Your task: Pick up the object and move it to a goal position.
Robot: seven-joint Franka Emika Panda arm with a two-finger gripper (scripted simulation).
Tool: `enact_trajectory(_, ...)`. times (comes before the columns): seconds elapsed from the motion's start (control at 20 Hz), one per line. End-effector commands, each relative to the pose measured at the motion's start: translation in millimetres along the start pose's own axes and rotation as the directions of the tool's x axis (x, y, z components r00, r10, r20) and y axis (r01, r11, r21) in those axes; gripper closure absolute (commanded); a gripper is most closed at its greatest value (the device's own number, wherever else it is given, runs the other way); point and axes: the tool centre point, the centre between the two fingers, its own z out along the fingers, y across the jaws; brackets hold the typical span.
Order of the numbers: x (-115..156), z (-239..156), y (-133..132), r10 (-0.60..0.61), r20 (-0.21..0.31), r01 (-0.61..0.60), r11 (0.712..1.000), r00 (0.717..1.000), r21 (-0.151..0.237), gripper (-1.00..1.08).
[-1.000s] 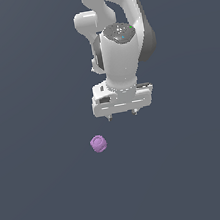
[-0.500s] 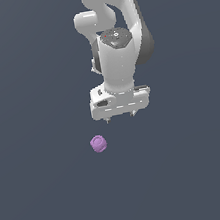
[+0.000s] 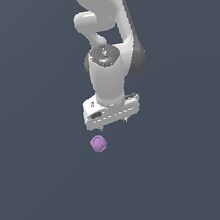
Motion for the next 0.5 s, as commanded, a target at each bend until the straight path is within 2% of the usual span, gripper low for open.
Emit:
enact_trajectory(0.0,-1,11,11,-0.043,0.004,0.043,0.999,0.999,0.002,-0.92)
enact_trajectory(0.45,-7,51,52,-0.201,0.015,0.201,0.98,0.979,0.015,-0.92)
